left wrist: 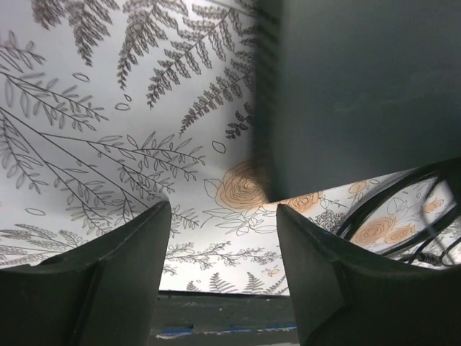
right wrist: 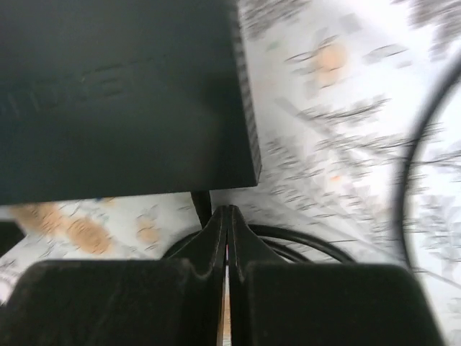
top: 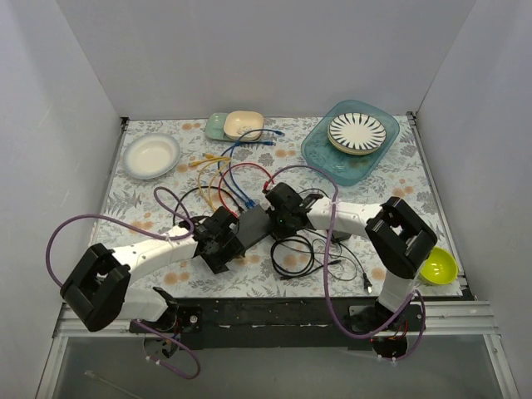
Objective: Pull the plug from the switch port
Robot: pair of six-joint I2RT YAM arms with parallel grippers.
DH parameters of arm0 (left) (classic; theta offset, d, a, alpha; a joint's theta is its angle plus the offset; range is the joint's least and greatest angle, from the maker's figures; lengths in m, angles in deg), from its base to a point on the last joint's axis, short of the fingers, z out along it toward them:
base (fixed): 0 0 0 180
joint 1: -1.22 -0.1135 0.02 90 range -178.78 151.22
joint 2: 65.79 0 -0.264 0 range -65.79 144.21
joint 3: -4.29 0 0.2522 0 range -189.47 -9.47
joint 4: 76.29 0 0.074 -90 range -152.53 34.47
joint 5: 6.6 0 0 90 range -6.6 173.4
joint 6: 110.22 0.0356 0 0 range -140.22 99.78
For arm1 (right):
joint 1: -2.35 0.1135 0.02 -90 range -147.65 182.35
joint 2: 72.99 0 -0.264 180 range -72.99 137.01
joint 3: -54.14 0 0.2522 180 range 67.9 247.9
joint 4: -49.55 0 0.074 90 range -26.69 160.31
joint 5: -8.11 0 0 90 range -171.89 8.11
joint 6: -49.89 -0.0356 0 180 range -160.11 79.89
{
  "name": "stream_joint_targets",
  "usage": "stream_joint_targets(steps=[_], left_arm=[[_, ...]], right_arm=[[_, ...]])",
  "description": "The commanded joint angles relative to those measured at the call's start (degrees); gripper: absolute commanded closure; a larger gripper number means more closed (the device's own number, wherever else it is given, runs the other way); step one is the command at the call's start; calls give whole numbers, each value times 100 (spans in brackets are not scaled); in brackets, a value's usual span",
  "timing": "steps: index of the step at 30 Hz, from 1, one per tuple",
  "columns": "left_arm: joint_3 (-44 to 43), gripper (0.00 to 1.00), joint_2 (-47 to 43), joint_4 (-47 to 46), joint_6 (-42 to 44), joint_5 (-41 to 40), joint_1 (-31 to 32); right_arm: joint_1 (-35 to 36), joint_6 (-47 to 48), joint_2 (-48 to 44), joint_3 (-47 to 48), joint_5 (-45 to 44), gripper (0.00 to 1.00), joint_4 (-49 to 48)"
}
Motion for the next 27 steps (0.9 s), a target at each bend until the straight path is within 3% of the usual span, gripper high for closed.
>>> stream_joint_targets(steps=[1,9,13,14,15,16,17,18,19,21,24,25,26,27], left_arm=[[111,38,-426,277,-86,-587,-12],[-99,35,-839,918,63,-938,-346],[-573,33,-1146,1358,169,-1448,-364],[-653,32,-1209,1411,239,-1545,-364],[-741,27,-1288,1412,292,-1693,-364],[-855,23,-1393,1386,327,-1756,-372],[-899,20,-1437,1324,423,-1800,-372],[-909,5,-1481,1106,485,-1800,-372],[-883,2,-1508,913,573,-1757,-381],[-716,3,-1535,256,949,-1477,-381],[-400,21,-1482,-623,1415,-1133,-390],[-338,36,-1447,-845,1530,-906,-390],[-285,45,-1412,-1073,1627,-782,-399],[-233,52,-1264,-1319,1672,-668,-416]], right_arm=[[446,-266,-31,-190,744,99,63],[772,-267,356,407,656,99,300],[763,-144,-56,530,-423,99,756],[772,-117,-301,565,-1026,99,984],[755,-48,-434,574,-1293,60,1064],[763,-3,-565,548,-1487,37,1074],[755,58,-784,478,-1637,19,1074],[728,154,-873,460,-1638,10,1065],[720,338,-953,452,-1604,10,1048],[711,497,-1129,373,-1384,22,881],[711,621,-1287,162,-1173,34,531],[702,639,-1287,144,-1094,38,494],[702,639,-1235,153,-876,44,520],[711,665,-1191,257,-734,63,572]])
